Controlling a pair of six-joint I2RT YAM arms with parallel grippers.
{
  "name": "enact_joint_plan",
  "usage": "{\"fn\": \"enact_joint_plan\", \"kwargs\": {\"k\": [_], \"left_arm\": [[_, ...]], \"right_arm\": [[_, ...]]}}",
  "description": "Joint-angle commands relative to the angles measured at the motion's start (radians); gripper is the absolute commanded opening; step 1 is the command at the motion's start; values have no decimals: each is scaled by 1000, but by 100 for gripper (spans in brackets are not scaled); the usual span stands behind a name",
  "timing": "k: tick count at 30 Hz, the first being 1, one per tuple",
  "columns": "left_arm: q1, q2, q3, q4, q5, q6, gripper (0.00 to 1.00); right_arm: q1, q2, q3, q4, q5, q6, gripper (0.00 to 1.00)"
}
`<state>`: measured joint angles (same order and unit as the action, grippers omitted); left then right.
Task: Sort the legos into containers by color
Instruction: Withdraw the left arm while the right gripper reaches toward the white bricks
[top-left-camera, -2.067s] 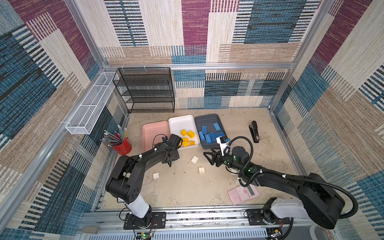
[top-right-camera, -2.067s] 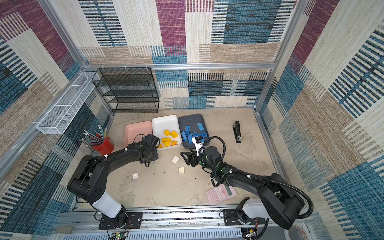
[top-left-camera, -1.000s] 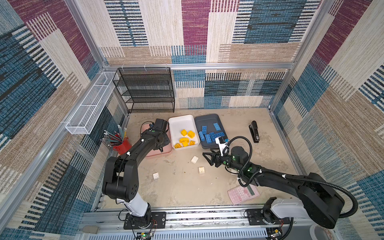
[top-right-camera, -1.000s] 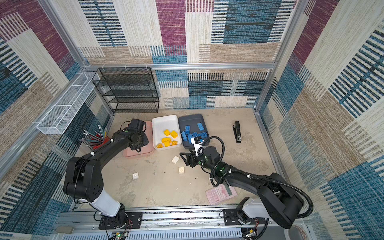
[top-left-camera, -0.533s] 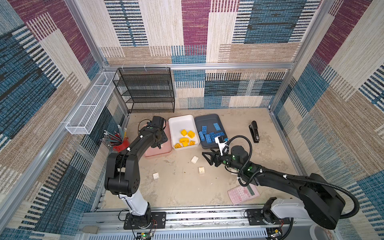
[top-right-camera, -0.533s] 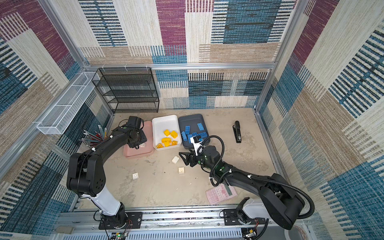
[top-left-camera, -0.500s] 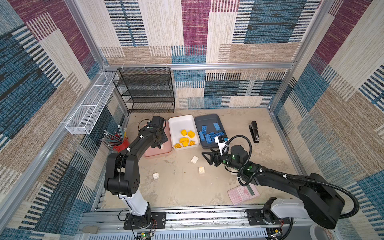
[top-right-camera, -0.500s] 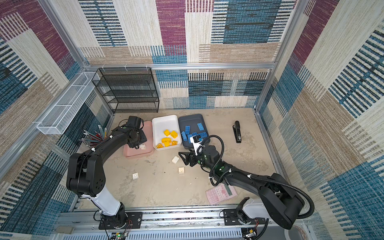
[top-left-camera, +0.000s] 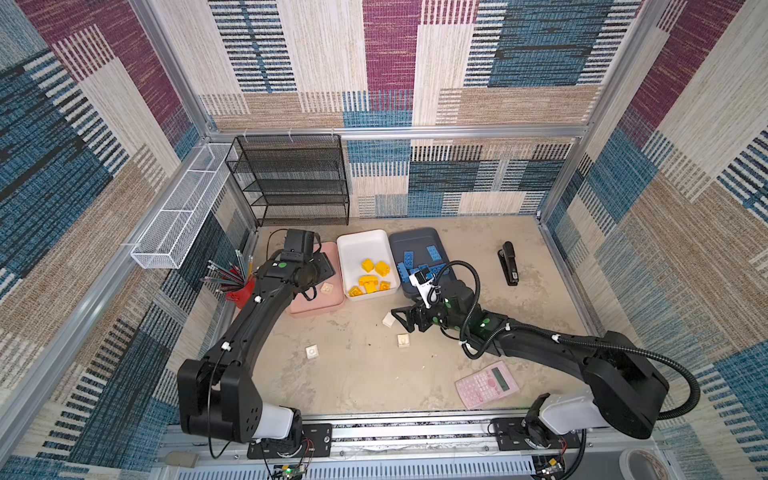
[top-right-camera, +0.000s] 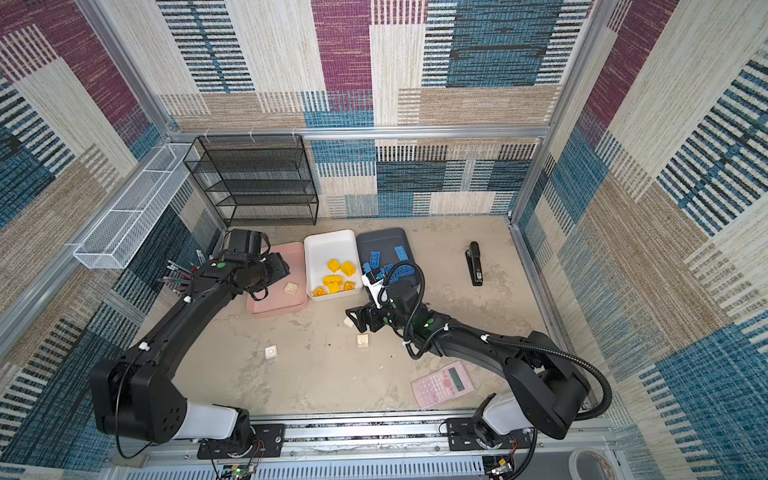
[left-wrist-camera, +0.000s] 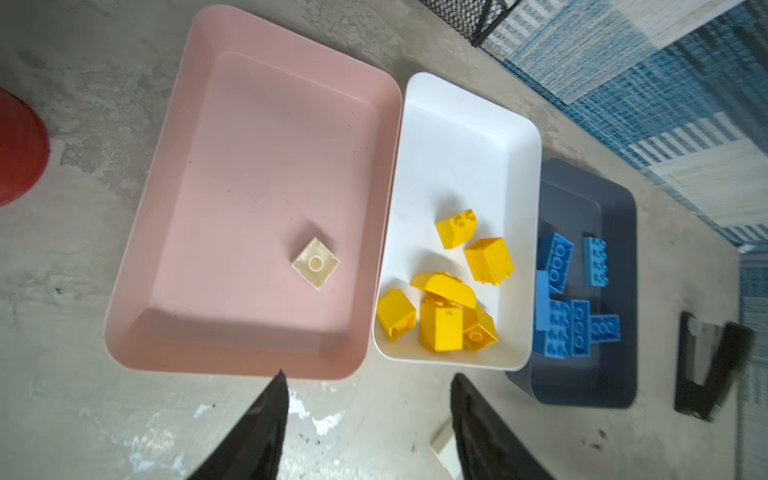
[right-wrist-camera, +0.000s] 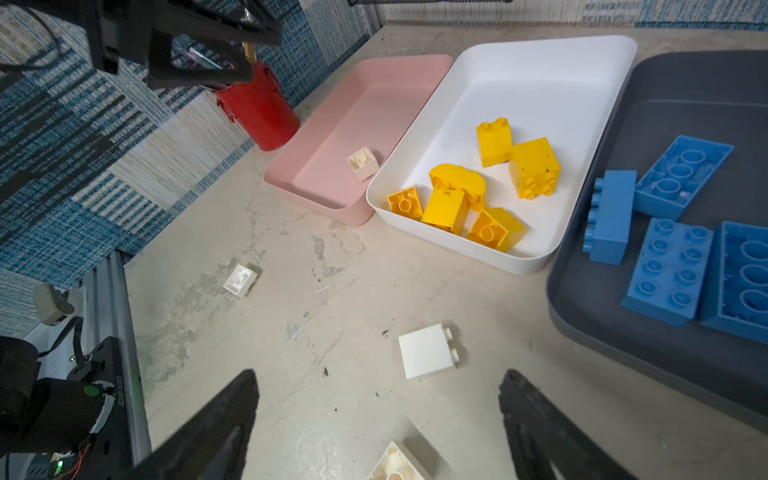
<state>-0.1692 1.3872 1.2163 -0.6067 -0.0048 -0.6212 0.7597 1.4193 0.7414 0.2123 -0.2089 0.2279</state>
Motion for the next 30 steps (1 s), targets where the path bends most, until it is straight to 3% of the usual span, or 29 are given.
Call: {"fn": "enact_joint_plan", "kwargs": {"k": [1,6,13,18,30], "left_arm": [[-3,-95,-35,-5,115,36,65],[-3,-326,-164,83,211,83,70],[-2,-602,-279,80,212,149,86],[-3,-680,-347,57,258,183,100],[-3,-757,-408,71,311,201,99]], "right_arm": [[1,7,24,-80,10,-51,95],[0,53,63,-150,42,-103,99],[1,170,164,-244,140,-184,99],[1,258,219,-289,163,-215,99],[0,342,271,-331,178,-238,99]]}}
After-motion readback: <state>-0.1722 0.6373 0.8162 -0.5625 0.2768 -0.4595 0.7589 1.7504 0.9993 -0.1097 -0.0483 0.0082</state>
